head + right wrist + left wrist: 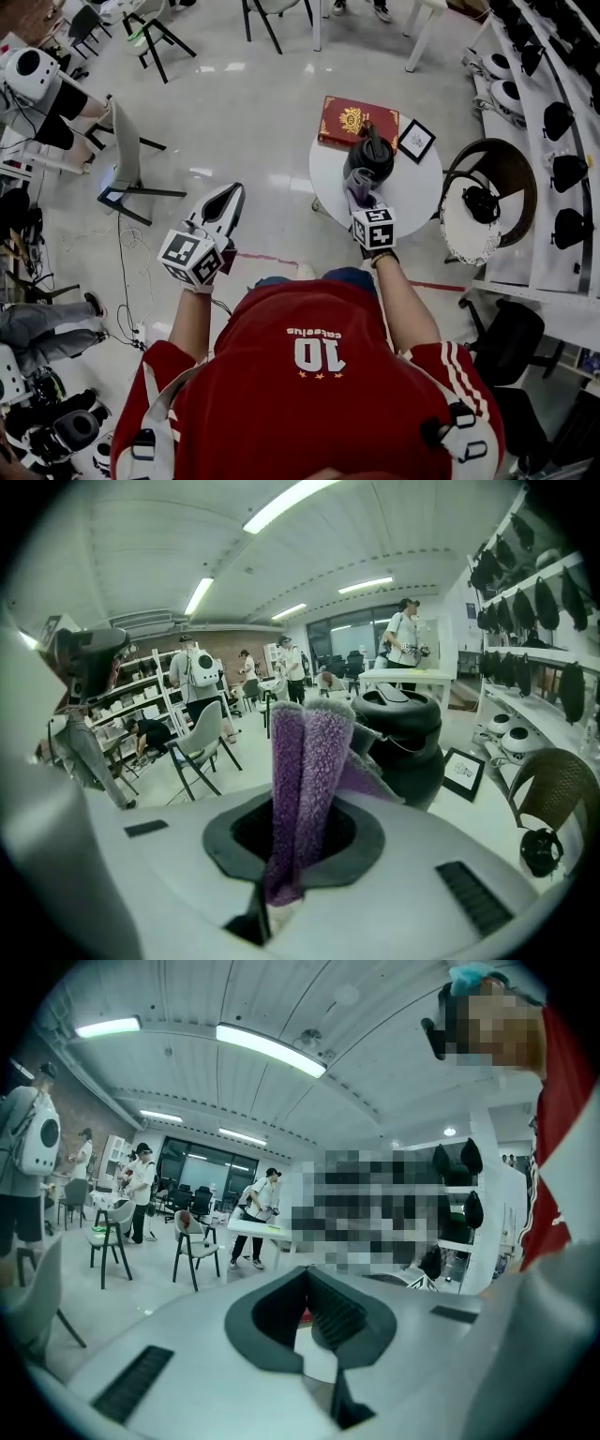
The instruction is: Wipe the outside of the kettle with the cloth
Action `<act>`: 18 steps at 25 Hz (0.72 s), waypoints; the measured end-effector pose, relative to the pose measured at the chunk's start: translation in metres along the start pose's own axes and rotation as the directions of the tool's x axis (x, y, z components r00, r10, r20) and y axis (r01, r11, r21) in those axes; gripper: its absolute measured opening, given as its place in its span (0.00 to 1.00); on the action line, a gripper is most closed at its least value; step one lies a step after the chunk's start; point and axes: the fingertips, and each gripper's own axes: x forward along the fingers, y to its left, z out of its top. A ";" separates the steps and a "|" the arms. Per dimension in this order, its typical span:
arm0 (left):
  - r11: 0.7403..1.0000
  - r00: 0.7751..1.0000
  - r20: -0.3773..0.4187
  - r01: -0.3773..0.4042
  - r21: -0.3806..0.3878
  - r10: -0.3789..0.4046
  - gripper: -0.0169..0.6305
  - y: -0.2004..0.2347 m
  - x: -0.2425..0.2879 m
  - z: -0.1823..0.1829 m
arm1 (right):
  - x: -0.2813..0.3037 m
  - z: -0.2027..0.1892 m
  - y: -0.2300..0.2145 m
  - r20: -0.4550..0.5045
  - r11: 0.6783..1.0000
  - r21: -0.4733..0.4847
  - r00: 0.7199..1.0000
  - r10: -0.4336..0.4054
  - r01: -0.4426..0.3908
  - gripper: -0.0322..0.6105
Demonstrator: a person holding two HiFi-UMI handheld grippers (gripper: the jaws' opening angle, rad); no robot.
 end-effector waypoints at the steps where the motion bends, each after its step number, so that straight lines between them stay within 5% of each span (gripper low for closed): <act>1: 1.000 1.000 -0.003 -0.005 0.000 0.005 0.04 0.003 -0.001 -0.001 | 0.003 0.002 0.002 0.001 1.000 0.000 1.000 0.002 -0.002 0.12; 18: 0.998 0.999 -0.009 -0.040 0.044 0.040 0.04 0.035 0.006 0.002 | 0.023 0.055 0.014 0.039 0.997 -0.062 0.998 0.043 -0.040 0.12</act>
